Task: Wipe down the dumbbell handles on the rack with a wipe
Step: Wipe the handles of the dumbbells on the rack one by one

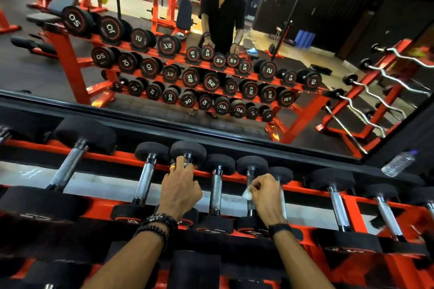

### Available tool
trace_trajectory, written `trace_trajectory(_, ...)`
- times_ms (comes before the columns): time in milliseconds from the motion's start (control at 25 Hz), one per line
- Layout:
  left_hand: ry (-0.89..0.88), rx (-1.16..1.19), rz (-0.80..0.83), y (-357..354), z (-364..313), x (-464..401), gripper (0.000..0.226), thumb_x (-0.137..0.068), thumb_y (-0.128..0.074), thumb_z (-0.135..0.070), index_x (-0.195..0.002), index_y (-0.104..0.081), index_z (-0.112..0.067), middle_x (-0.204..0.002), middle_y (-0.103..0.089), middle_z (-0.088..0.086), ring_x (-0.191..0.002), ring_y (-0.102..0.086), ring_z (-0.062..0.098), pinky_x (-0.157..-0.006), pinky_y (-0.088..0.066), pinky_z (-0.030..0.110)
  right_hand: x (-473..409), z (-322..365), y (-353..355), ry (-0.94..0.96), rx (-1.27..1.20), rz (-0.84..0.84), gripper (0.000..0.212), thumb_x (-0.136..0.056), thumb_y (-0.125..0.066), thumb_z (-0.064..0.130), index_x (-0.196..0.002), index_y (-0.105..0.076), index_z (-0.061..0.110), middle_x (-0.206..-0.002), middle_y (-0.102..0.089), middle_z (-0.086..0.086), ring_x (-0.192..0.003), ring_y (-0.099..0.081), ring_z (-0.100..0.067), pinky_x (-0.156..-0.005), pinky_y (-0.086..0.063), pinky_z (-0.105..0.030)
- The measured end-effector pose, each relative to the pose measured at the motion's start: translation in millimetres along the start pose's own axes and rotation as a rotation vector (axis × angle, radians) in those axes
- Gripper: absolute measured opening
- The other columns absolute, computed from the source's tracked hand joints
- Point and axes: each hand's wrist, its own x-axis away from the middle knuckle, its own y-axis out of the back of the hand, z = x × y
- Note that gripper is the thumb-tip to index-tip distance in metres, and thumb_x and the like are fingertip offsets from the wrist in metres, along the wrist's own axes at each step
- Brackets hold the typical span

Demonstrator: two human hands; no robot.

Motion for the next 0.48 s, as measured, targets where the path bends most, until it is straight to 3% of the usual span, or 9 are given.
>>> trace_trajectory(120,-0.008,-0.006,-0.010,-1,0,0,0.015,-0.082,-0.063,-0.021,-0.088,-0.049,-0.019,-0.116,-0.038,0.000,-0.083,-0.048,0.014,-0.070,-0.051,0.025,22,-11,2,0.035,0.041,0.032,0.017,-0.080,-0.070,0.004,-0.071,-0.071,0.019,-0.077,-0.063,0.010,-0.076,-0.058,-0.004,-0.068,-0.042,-0.013)
trace_trajectory(240,-0.002,-0.010,-0.006,-1,1,-1,0.017,-0.082,-0.064,-0.023,-0.088,-0.049,-0.019,-0.116,-0.038,0.000,-0.083,-0.049,0.013,-0.070,-0.053,0.026,25,-17,14,-0.038,-0.066,0.181,0.012,-0.075,-0.077,0.004,-0.076,-0.075,0.016,-0.066,-0.063,0.019,-0.067,-0.061,0.009,-0.063,-0.039,-0.001)
trace_trajectory(400,-0.001,-0.005,-0.008,-2,0,-1,0.017,-0.082,-0.064,-0.024,-0.087,-0.048,-0.020,-0.116,-0.038,0.000,-0.082,-0.048,0.013,-0.070,-0.054,0.027,10,-27,24,-0.135,-0.022,0.360,0.020,-0.069,-0.086,0.010,-0.084,-0.074,0.016,-0.081,-0.070,0.006,-0.078,-0.066,-0.004,-0.074,-0.055,-0.024)
trace_trajectory(480,-0.002,-0.009,-0.010,-2,0,-1,0.018,-0.082,-0.064,-0.025,-0.087,-0.048,-0.020,-0.117,-0.037,-0.001,-0.083,-0.048,0.012,-0.070,-0.054,0.028,6,-22,19,-0.140,0.090,0.350,0.016,-0.070,-0.083,0.007,-0.078,-0.071,0.014,-0.078,-0.066,0.005,-0.079,-0.064,-0.009,-0.070,-0.053,-0.021)
